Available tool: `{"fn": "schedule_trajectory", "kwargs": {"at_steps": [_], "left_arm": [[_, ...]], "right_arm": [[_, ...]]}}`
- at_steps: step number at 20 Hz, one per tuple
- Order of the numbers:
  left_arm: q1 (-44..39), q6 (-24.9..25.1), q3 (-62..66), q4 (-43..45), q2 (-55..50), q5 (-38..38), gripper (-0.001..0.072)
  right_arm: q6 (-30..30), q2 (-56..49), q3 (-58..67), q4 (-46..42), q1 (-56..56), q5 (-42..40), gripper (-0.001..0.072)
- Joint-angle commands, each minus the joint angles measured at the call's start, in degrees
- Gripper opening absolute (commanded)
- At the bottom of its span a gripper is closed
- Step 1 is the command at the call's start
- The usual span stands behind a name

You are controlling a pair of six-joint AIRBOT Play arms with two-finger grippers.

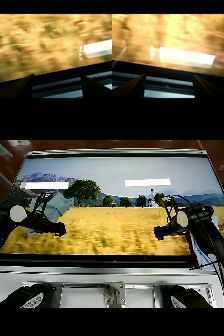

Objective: Fold the shirts.

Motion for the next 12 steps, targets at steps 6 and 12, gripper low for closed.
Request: {"fn": "schedule_trajectory", "kwargs": {"at_steps": [6,12], "left_arm": [[0.0,0.0,0.0,-4.4,0.0,1.3,0.0658],[3.0,-2.8,1.6,-6.6,-0.8,12.6,0.0660]], "right_arm": [[3.3,0.0,0.0,7.5,0.1,-4.3,0.0697],[3.3,0.0,0.0,11.9,0.1,-4.5,0.0696]]}}
